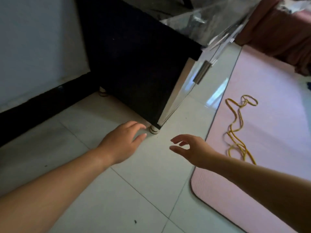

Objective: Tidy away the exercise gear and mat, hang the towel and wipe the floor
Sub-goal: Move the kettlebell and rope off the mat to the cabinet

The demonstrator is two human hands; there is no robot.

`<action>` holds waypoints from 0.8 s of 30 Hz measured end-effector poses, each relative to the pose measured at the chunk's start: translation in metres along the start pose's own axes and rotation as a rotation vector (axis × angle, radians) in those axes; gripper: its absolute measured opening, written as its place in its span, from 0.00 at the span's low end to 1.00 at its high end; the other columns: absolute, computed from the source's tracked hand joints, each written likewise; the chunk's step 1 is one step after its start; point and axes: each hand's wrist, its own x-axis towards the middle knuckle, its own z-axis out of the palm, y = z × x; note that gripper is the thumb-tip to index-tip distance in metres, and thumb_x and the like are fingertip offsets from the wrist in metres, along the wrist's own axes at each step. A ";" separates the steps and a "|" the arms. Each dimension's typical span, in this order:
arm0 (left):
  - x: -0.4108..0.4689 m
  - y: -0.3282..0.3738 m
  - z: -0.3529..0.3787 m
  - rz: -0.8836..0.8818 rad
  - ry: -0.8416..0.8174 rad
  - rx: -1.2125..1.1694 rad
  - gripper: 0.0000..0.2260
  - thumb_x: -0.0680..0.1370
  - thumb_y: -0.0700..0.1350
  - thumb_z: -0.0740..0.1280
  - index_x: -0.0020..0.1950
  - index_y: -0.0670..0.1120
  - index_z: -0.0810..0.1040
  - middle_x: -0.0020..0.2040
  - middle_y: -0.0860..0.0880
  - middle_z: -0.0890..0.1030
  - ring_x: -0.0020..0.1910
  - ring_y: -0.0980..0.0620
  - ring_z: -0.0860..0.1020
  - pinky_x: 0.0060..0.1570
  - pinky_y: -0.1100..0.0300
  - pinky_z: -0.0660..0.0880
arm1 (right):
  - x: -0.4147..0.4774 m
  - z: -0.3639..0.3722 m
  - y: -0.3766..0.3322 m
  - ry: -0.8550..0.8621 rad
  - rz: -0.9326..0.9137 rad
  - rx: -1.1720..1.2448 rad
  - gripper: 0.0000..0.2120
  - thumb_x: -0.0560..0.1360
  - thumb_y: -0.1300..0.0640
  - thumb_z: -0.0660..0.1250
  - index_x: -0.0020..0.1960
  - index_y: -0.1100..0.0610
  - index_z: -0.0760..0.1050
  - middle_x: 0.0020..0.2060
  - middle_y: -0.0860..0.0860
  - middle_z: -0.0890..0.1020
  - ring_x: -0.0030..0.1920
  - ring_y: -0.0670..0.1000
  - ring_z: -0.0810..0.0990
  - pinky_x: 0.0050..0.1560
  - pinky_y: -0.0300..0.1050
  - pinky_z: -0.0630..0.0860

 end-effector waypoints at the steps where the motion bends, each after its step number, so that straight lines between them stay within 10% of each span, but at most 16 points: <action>1: 0.007 0.012 0.004 0.022 -0.025 0.006 0.18 0.79 0.56 0.55 0.65 0.51 0.71 0.64 0.54 0.71 0.63 0.53 0.70 0.61 0.54 0.70 | -0.006 -0.011 0.010 -0.005 0.008 -0.024 0.19 0.73 0.41 0.64 0.60 0.47 0.74 0.57 0.43 0.78 0.54 0.43 0.75 0.53 0.37 0.70; 24: 0.108 0.186 0.177 -0.058 -0.268 0.103 0.16 0.80 0.53 0.56 0.67 0.50 0.69 0.65 0.51 0.72 0.62 0.53 0.72 0.61 0.59 0.69 | -0.011 -0.105 0.273 0.337 0.004 0.071 0.20 0.74 0.45 0.66 0.62 0.55 0.74 0.58 0.51 0.78 0.57 0.51 0.76 0.52 0.38 0.67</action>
